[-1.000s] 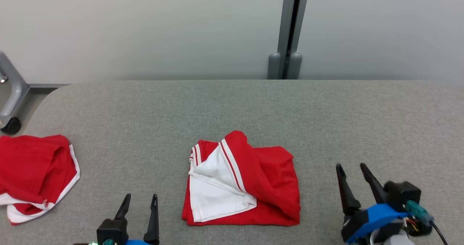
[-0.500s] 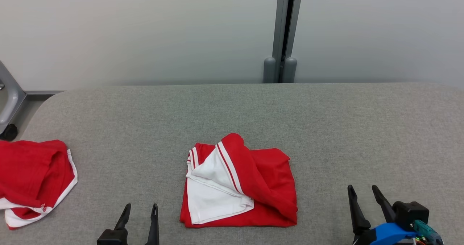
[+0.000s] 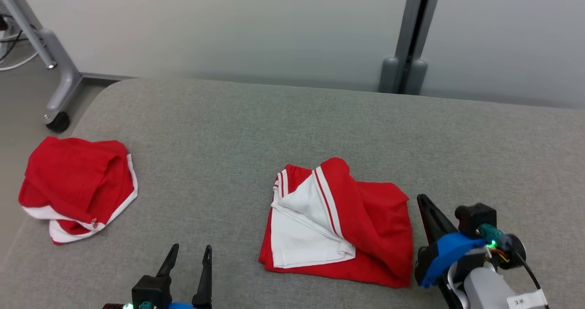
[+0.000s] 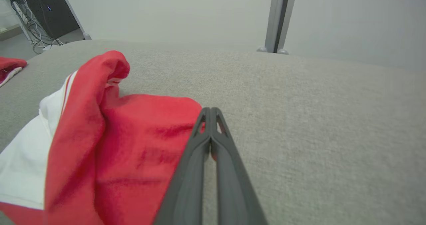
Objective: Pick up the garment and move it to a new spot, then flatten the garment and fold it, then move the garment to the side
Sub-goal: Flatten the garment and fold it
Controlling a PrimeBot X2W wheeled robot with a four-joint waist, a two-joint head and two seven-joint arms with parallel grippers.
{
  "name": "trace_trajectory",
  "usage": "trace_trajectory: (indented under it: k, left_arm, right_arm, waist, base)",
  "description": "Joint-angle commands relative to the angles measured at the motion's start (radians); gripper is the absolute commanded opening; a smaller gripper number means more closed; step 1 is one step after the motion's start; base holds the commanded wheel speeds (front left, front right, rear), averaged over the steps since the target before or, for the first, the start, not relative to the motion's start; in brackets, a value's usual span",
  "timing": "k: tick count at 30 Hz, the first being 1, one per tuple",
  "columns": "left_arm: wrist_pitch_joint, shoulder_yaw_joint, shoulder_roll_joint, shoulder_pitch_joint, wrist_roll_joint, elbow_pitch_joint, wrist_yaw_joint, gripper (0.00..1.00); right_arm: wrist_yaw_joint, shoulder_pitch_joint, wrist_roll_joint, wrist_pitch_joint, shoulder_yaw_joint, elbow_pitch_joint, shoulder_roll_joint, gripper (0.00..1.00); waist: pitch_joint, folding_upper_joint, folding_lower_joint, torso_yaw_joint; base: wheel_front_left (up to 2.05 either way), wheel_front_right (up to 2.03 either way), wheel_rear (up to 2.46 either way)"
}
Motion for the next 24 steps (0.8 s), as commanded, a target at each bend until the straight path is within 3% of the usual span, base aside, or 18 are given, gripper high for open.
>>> trace_trajectory:
  k: [1, 9, 13, 19, 24]
  left_arm:
    - [-0.003, -0.002, 0.0, -0.025, -0.007, 0.003, -0.005, 1.0]
    - [-0.003, -0.013, 0.0, -0.045, -0.019, 0.014, -0.012, 1.0]
    - [-0.003, -0.011, -0.001, -0.04, -0.023, 0.011, -0.015, 1.0]
    - [-0.003, -0.007, -0.001, -0.027, -0.028, 0.009, -0.017, 1.0]
    - [-0.003, -0.01, -0.001, -0.043, -0.032, -0.001, -0.017, 1.0]
  right_arm:
    - [0.0, -0.053, -0.016, 0.008, 0.006, 0.032, -0.002, 0.0]
    - [0.0, -0.219, -0.053, 0.056, 0.066, 0.197, -0.002, 0.0]
    - [0.0, -0.227, 0.05, 0.042, 0.234, 0.204, -0.002, 0.0]
    - [0.0, -0.171, 0.263, 0.074, 0.578, 0.093, -0.003, 0.0]
    - [0.0, -0.194, 0.349, 0.062, 0.687, 0.082, -0.004, 0.0]
  waist:
    - [0.032, 0.0, 0.0, 0.046]
    - [0.059, 0.0, 0.0, 0.134]
    - [0.06, 0.0, 0.0, 0.15]
    - [0.052, 0.0, 0.0, 0.121]
    - [0.048, 0.0, 0.0, 0.08]
  base:
    - [0.0, 0.0, 0.0]
    - [0.0, 0.0, 0.0]
    - [0.0, 0.0, 0.0]
    - [0.0, 0.0, 0.0]
    - [0.0, 0.0, 0.0]
